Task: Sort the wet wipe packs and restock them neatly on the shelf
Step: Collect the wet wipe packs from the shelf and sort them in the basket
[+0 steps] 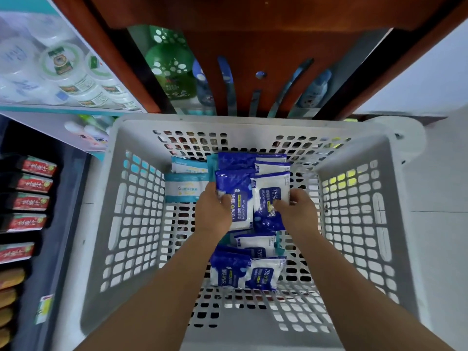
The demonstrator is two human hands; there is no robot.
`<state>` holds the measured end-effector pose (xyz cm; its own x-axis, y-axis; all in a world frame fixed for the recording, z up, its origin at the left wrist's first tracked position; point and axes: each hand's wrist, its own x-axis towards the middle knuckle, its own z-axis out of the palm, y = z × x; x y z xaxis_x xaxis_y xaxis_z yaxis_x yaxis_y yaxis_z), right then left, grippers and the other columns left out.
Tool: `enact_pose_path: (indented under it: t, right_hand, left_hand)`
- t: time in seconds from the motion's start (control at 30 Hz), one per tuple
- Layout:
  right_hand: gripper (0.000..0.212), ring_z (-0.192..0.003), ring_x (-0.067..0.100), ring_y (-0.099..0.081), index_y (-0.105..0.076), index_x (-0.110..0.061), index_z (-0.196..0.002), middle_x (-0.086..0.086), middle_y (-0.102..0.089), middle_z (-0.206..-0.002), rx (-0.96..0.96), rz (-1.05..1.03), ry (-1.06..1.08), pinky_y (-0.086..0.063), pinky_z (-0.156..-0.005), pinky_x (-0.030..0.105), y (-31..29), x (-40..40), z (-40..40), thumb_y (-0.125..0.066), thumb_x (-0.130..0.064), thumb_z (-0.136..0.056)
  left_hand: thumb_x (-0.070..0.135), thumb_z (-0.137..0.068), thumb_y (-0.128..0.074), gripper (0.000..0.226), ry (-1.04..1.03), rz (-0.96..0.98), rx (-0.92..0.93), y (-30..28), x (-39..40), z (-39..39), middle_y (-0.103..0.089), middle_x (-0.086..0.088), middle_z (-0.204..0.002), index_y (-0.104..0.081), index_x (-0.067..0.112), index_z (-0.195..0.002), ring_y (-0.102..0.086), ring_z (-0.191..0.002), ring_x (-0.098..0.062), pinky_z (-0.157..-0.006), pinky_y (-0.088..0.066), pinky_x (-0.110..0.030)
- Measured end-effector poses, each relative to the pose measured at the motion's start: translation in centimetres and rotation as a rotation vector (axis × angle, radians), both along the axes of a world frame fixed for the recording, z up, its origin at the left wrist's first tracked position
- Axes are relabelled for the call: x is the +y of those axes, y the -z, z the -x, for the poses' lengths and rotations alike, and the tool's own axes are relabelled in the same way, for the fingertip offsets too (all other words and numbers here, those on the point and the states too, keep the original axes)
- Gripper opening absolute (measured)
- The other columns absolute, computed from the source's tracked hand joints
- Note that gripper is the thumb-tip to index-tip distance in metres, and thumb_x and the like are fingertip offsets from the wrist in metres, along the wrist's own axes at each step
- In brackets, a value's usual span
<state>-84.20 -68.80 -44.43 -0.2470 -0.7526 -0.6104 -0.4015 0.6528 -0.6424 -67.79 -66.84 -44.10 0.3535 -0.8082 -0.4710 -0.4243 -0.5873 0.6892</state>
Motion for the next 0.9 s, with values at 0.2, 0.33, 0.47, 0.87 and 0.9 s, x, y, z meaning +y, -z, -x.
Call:
enact_pose_path:
  t: [0.2,0.33,0.47,0.87,0.9]
  right_hand:
    - [0.04,-0.073,0.006,-0.059,-0.05,-0.018,-0.116,-0.004,-0.062,-0.098,-0.103,0.02,0.106,-0.041,-0.052,0.016,0.0,-0.3,-0.5,-0.07,-0.011,-0.082]
    - [0.028,-0.074,0.004,-0.059,-0.057,-0.015,-0.113,-0.003,-0.064,-0.095,-0.155,-0.004,0.049,-0.042,-0.054,0.016,-0.2,-0.3,-0.2,-0.066,-0.013,-0.086]
    - [0.021,-0.07,0.002,-0.057,-0.053,-0.02,-0.106,-0.007,-0.062,-0.088,-0.143,0.035,0.031,-0.044,-0.055,0.018,-1.2,-0.3,0.6,-0.064,-0.016,-0.088]
    - [0.051,-0.112,0.027,-0.051,-0.056,-0.018,-0.127,0.005,-0.06,-0.123,0.755,0.415,-0.558,-0.04,-0.098,0.04,-2.5,-1.3,4.8,-0.054,0.004,-0.081]
    - [0.054,-0.116,0.026,-0.049,-0.052,-0.018,-0.131,0.005,-0.057,-0.127,0.791,0.383,-0.595,-0.038,-0.101,0.039,-2.5,-1.5,5.1,-0.052,0.004,-0.082]
  left_hand:
    - [0.0,-0.09,-0.053,0.021,-0.014,-0.02,0.054,-0.4,0.2,0.4,-0.056,0.004,-0.091,-0.046,0.018,-0.098,-0.054,-0.072,-0.004,-0.054,-0.04,-0.014]
    - [0.003,-0.094,-0.048,0.009,-0.052,-0.052,0.039,-0.4,0.3,0.3,-0.055,0.002,-0.081,-0.046,0.012,-0.093,-0.051,-0.064,-0.006,-0.046,-0.037,-0.012]
    - [0.003,-0.095,-0.043,0.013,-0.045,-0.062,-0.005,-0.9,0.3,0.1,-0.057,0.002,-0.086,-0.046,0.015,-0.097,-0.055,-0.07,-0.009,-0.054,-0.044,-0.019]
    - [0.004,-0.096,-0.042,0.035,0.204,0.11,-0.187,-3.4,-0.5,1.8,-0.053,-0.008,-0.09,-0.043,0.005,-0.13,-0.051,-0.078,-0.019,-0.063,-0.034,-0.026]
    - [0.005,-0.096,-0.041,0.039,0.224,0.124,-0.191,-3.5,-0.6,2.1,-0.053,-0.009,-0.094,-0.041,0.007,-0.135,-0.05,-0.079,-0.018,-0.065,-0.034,-0.026]
